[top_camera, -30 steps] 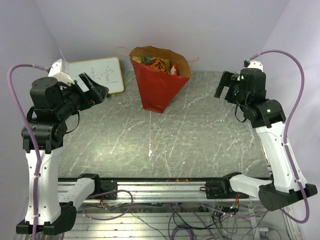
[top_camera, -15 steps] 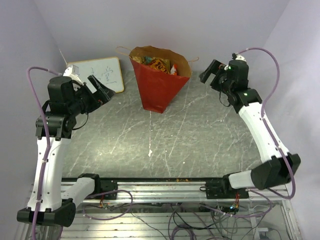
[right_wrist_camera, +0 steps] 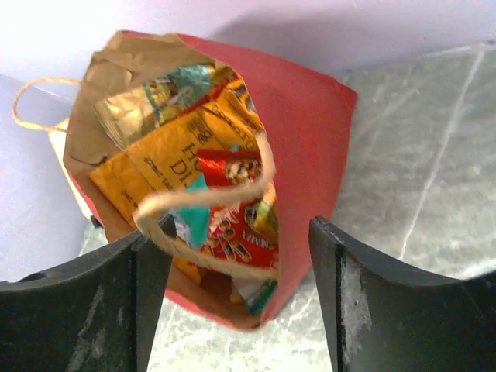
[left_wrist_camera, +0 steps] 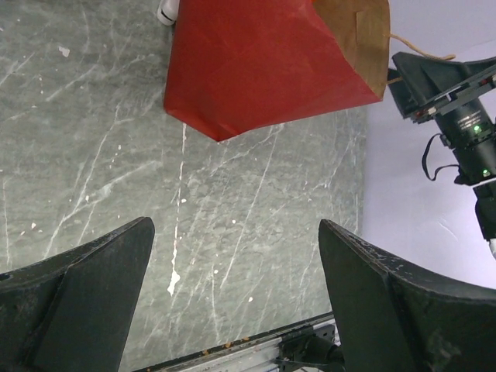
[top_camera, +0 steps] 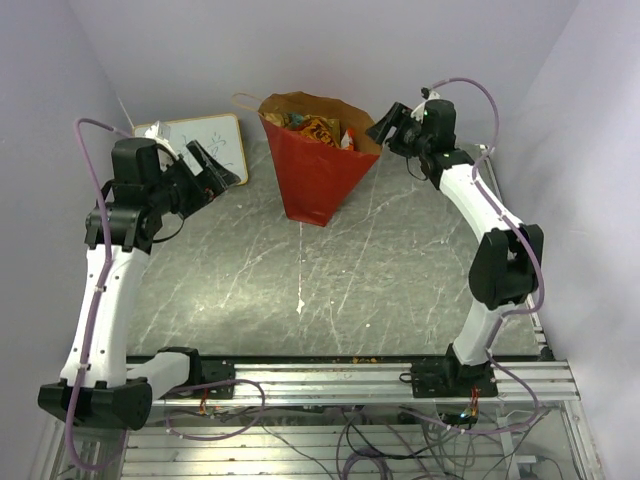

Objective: Take the snacks out of the paper bag

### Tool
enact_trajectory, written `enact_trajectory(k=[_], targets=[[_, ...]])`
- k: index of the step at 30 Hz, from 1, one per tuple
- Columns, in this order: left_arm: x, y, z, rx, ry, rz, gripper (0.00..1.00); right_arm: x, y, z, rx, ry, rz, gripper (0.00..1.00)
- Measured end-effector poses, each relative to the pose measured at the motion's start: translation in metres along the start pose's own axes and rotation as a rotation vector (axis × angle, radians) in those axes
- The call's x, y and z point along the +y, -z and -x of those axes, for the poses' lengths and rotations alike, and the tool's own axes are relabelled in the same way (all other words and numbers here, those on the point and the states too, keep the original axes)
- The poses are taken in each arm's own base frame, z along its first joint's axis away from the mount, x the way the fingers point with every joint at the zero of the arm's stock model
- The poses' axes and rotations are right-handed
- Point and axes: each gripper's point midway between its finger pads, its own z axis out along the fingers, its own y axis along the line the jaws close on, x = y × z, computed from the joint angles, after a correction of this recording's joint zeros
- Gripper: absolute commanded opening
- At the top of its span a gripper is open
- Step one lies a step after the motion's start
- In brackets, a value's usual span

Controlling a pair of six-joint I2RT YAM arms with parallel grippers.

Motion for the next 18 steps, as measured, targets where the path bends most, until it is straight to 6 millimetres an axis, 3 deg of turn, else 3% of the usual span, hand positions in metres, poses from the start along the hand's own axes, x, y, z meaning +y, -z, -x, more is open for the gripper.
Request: enact_trajectory(k=[2,4,8,11,14,18], targets=[[0.000,-0.005,0.001,0.010,-0.001,0.005,0.98,0.004,-0.011,0.006,-0.006,0.012,0.031,0.59],[0.000,-0.010,0.002,0.019,-0.003,0.007,0.98,0.010,-0.016,0.013,-0.019,0.025,0.065,0.46],[0.001,-0.015,0.003,0.027,-0.003,0.009,0.98,0.022,-0.017,0.021,-0.034,0.039,0.119,0.23],[0.001,-0.017,0.003,0.034,-0.002,0.011,0.98,0.029,-0.017,0.023,-0.038,0.031,0.153,0.11],[0.001,-0.020,0.003,0.041,-0.002,0.009,0.98,0.034,-0.018,0.023,-0.031,0.009,0.177,0.03],[-0.001,-0.021,0.003,0.047,-0.005,-0.001,0.98,0.040,-0.017,0.020,-0.007,-0.048,0.203,0.01]])
